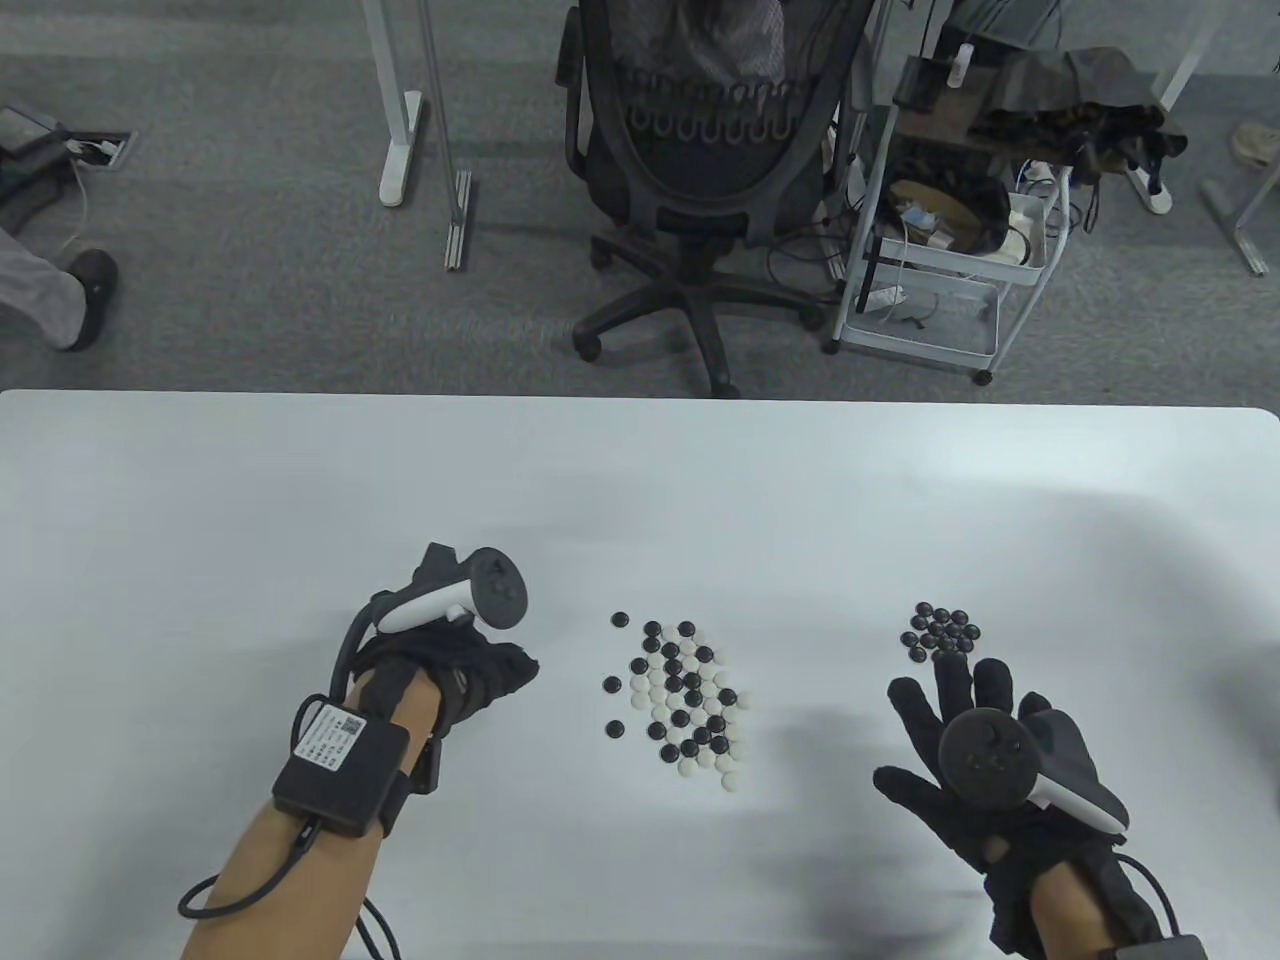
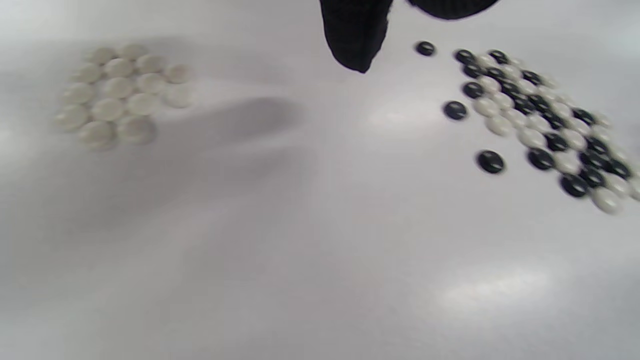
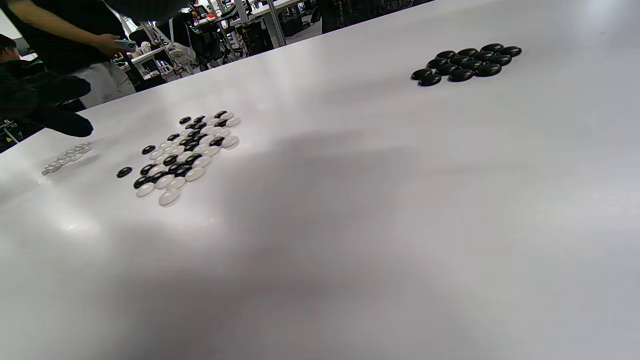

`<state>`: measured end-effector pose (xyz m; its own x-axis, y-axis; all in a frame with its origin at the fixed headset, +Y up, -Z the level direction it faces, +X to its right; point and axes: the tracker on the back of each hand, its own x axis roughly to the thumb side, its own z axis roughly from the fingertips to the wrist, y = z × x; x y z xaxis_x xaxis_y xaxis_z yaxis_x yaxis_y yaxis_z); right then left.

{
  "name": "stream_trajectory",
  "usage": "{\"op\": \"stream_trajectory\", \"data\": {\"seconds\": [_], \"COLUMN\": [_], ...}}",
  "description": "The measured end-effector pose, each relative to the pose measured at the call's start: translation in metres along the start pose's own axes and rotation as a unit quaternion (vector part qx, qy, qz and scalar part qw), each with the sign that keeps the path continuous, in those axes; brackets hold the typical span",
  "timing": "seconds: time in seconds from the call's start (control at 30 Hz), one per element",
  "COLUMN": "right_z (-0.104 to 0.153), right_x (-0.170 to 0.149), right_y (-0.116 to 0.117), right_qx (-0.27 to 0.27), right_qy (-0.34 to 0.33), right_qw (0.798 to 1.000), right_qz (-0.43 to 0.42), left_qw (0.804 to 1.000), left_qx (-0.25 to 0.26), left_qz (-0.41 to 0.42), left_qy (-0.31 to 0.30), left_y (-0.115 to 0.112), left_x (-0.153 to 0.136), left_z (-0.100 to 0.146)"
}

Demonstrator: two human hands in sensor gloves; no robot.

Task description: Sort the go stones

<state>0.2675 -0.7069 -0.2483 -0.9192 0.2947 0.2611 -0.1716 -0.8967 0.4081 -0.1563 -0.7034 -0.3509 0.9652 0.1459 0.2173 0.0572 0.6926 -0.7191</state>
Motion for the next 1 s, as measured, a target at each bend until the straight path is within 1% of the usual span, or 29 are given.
{"op": "stream_trajectory", "data": {"seconds": [0.13,0.23,0.37,0.5,0.57,0.63,0.73,0.8,0.9,1.0], "right_z": [0.000,0.000,0.000,0.000,0.001,0.001,0.001,0.001,0.001,0.001], "right_x": [0.000,-0.001,-0.001,-0.001,-0.001,-0.001,-0.002,-0.002,-0.002,-0.001], "right_y": [0.000,0.000,0.000,0.000,-0.001,-0.001,-0.001,-0.001,-0.001,-0.001], "right_qx": [-0.002,-0.001,-0.001,-0.004,-0.004,-0.005,-0.006,-0.005,-0.005,-0.004], "right_qy": [0.001,0.001,0.001,0.001,0.001,0.000,0.000,0.000,0.000,-0.001], "right_qw": [1.000,1.000,1.000,1.000,1.000,1.000,1.000,1.000,1.000,1.000], "right_qz": [0.000,-0.001,-0.001,-0.002,-0.002,-0.003,-0.003,-0.003,-0.002,-0.001], "left_qw": [0.998,0.995,0.992,0.991,0.991,0.988,0.990,0.991,0.994,0.997], "left_qx": [-0.015,-0.022,-0.028,-0.036,-0.035,-0.026,-0.030,-0.031,-0.033,-0.033], "left_qz": [-0.046,-0.070,-0.080,-0.102,-0.117,-0.141,-0.130,-0.128,-0.103,-0.067], "left_qy": [-0.048,-0.072,-0.092,-0.076,-0.060,-0.051,-0.044,-0.032,-0.006,0.027], "left_y": [-0.007,-0.012,-0.022,-0.031,-0.034,-0.036,-0.039,-0.042,-0.047,-0.051], "left_x": [0.039,0.062,0.081,0.087,0.085,0.081,0.067,0.051,0.020,-0.017], "left_z": [-0.009,-0.017,-0.032,-0.046,-0.047,-0.044,-0.033,-0.024,-0.012,0.001]}}
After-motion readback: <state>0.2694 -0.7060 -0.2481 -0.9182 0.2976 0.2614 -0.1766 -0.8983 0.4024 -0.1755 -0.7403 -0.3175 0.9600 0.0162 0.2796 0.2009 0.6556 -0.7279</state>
